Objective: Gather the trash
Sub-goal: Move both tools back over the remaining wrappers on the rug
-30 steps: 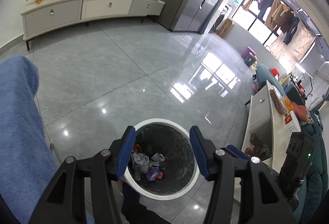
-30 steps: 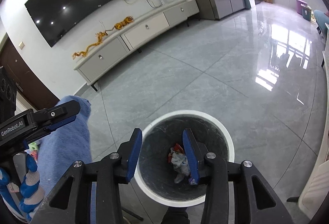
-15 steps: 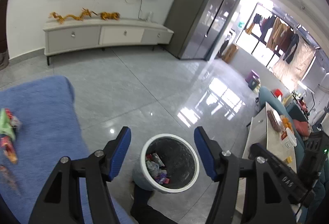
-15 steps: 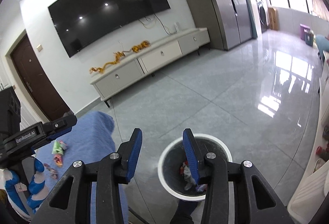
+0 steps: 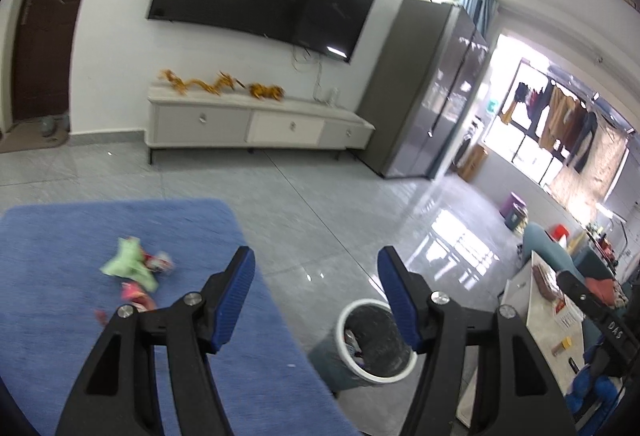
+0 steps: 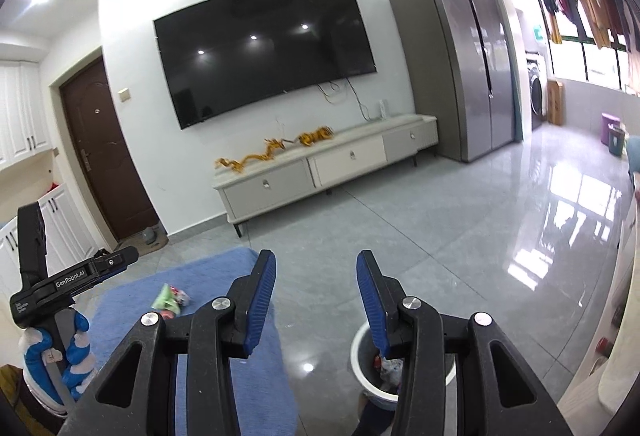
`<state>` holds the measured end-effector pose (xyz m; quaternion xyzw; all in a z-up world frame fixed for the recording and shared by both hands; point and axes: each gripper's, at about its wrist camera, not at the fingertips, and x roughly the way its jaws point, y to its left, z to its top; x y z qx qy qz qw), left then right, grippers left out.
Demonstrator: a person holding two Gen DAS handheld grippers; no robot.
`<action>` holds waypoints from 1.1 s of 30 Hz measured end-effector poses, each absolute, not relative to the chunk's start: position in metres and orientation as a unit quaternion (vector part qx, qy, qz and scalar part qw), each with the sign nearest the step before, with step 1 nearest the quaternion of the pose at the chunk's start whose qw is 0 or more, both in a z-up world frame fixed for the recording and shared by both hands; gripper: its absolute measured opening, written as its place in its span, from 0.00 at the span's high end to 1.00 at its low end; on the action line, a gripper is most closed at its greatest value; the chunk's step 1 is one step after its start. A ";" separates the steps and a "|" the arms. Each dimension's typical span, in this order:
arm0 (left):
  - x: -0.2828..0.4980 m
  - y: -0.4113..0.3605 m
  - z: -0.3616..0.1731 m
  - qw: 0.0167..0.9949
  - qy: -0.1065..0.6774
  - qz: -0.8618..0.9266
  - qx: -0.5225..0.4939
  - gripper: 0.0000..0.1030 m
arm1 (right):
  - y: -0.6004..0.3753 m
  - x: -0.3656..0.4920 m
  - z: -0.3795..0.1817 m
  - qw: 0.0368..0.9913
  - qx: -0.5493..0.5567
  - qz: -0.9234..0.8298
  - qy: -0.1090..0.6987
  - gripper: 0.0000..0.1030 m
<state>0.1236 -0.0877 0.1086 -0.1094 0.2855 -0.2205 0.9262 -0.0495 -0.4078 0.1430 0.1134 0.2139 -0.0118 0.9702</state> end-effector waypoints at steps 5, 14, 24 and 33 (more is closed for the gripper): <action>0.110 -0.041 0.131 0.940 0.258 -0.196 -0.109 0.40 | -0.375 -0.056 0.162 0.976 0.097 0.006 0.196 0.58; 0.103 0.043 0.119 0.952 0.251 -0.144 -0.106 0.40 | -0.333 -0.044 0.166 0.975 0.094 0.049 0.197 0.56; 0.143 0.086 0.010 0.927 0.338 -0.102 -0.126 0.40 | -0.292 0.022 0.105 0.953 0.091 0.098 0.271 0.56; 0.181 0.080 -0.065 0.907 0.393 -0.109 -0.109 0.40 | -0.262 0.086 0.034 0.926 0.094 0.134 0.340 0.56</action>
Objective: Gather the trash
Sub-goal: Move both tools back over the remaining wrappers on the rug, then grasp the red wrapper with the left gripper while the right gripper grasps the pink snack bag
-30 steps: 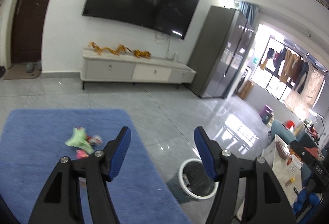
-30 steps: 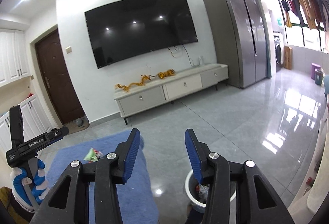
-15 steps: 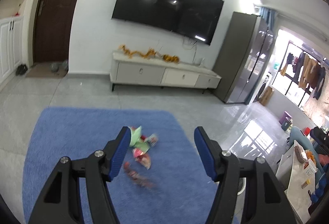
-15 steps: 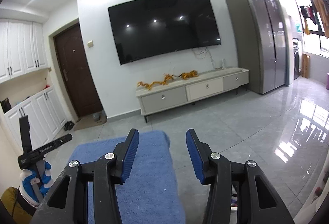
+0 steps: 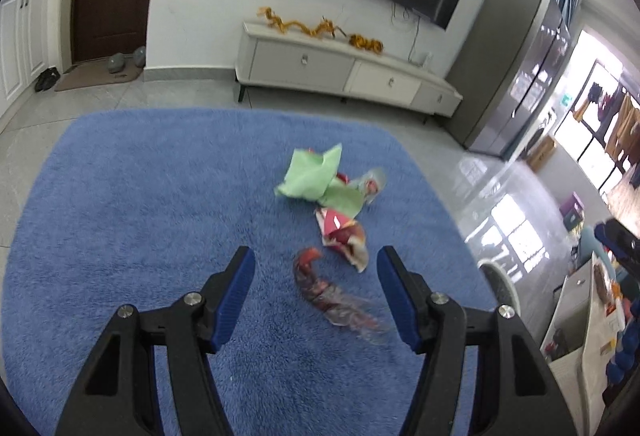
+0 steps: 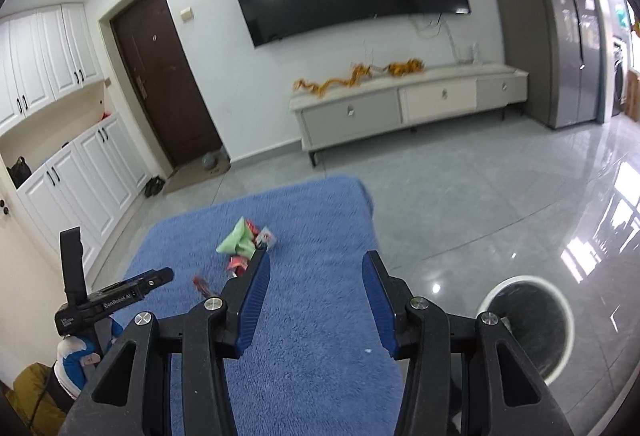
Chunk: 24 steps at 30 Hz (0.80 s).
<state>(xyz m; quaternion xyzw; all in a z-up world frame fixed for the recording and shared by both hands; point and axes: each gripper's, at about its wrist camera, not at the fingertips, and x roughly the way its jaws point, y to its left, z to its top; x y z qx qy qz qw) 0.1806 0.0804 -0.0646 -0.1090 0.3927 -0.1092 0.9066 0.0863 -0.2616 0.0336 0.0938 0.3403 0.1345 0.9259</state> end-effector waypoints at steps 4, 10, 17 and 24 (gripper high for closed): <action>0.197 0.075 -0.095 0.896 0.416 -0.110 -0.106 0.46 | -0.244 0.115 0.002 0.912 0.094 0.152 0.369 0.56; 0.220 0.073 -0.121 0.885 0.434 -0.124 -0.111 0.58 | -0.217 0.150 -0.038 0.894 0.090 0.175 0.403 0.56; 0.238 0.076 -0.135 0.881 0.435 -0.140 -0.121 0.87 | -0.185 0.179 -0.070 0.875 0.082 0.203 0.432 0.56; 0.245 0.115 -0.147 0.883 0.411 -0.109 -0.200 0.89 | -0.141 0.196 -0.098 0.854 0.060 0.250 0.452 0.56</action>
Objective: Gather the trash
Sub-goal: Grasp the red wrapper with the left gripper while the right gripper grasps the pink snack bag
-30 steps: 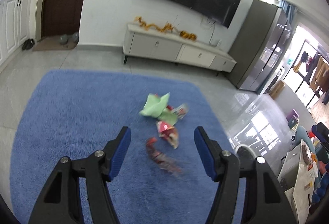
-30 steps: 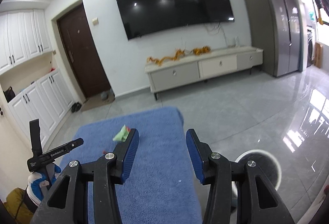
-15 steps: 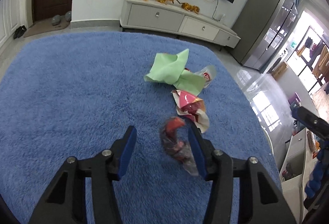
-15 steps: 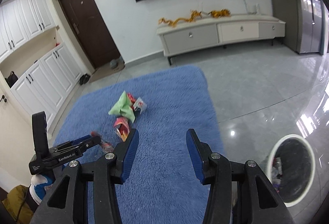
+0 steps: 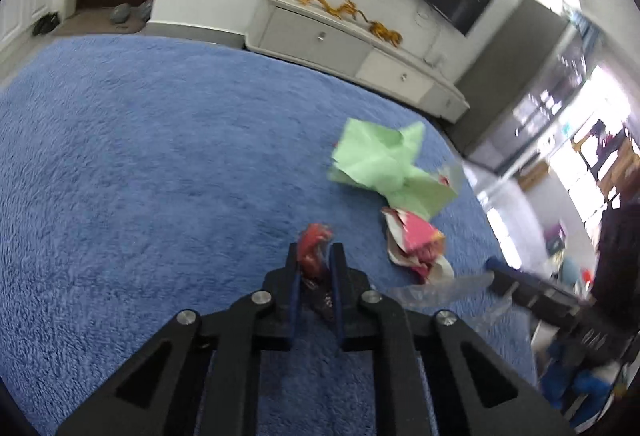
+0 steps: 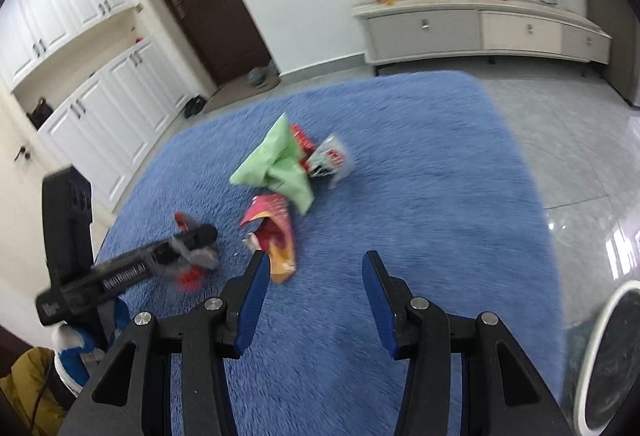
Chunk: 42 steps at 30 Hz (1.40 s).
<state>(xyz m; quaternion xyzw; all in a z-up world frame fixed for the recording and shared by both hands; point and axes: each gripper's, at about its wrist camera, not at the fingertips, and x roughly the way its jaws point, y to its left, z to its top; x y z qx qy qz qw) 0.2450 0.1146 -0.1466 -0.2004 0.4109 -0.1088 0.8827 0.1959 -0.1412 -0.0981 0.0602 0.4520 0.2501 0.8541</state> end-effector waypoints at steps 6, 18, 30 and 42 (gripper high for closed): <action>0.244 0.122 -0.149 0.881 0.403 -0.107 -0.223 0.89 | -0.119 0.207 -0.116 0.844 0.055 0.270 0.461 0.56; 0.243 0.120 -0.153 0.879 0.404 -0.110 -0.228 0.89 | -0.097 0.217 -0.118 0.845 0.052 0.281 0.451 0.69; 0.231 0.121 -0.153 0.876 0.407 -0.110 -0.234 0.89 | -0.120 0.187 -0.112 0.841 0.085 0.294 0.446 0.75; 0.191 0.110 -0.135 0.872 0.421 -0.099 -0.228 0.89 | -0.176 0.122 -0.084 0.850 0.132 0.281 0.425 0.78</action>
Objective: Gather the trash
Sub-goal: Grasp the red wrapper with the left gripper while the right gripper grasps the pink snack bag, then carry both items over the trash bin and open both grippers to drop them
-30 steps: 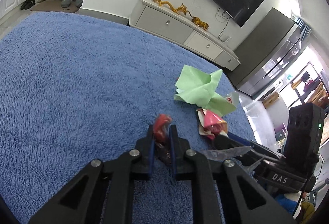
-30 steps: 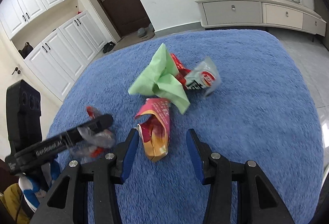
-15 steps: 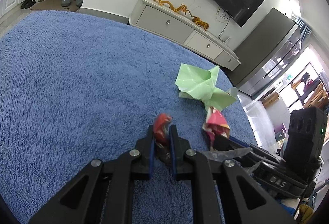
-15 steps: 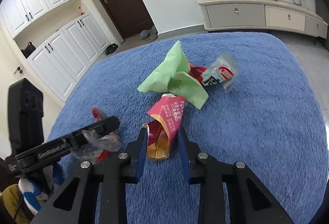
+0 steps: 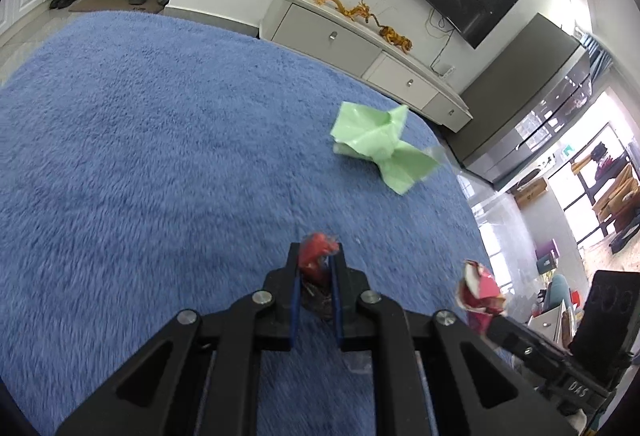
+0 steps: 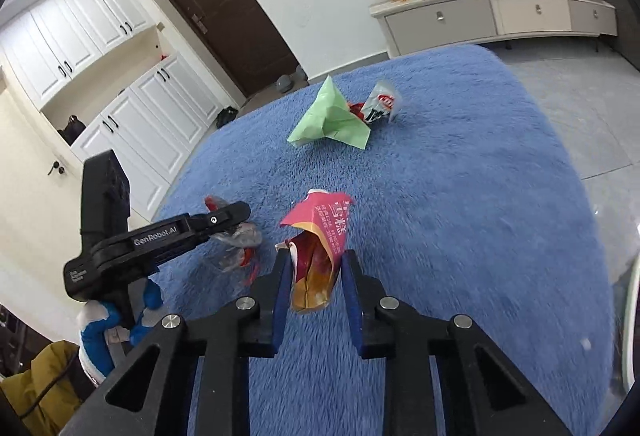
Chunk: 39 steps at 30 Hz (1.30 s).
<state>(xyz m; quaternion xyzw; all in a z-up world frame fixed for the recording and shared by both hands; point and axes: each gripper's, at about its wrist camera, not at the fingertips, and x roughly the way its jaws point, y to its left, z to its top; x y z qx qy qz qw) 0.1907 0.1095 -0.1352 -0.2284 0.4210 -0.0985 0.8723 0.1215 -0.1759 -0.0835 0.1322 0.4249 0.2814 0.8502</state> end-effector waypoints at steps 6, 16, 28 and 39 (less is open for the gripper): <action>0.166 0.093 -0.092 0.885 0.401 -0.110 -0.208 0.90 | -0.192 0.090 -0.044 0.869 0.138 0.274 0.388 0.82; 0.117 0.065 -0.018 0.908 0.354 -0.142 -0.173 0.90 | -0.213 0.044 0.000 0.889 0.160 0.272 0.333 0.83; 0.102 0.001 0.031 0.904 0.344 -0.193 -0.166 0.90 | -0.275 -0.003 0.036 0.917 0.178 0.226 0.275 0.83; 0.145 -0.183 0.027 0.881 0.371 -0.284 -0.073 0.90 | -0.408 0.007 0.016 0.942 0.170 0.091 0.275 0.83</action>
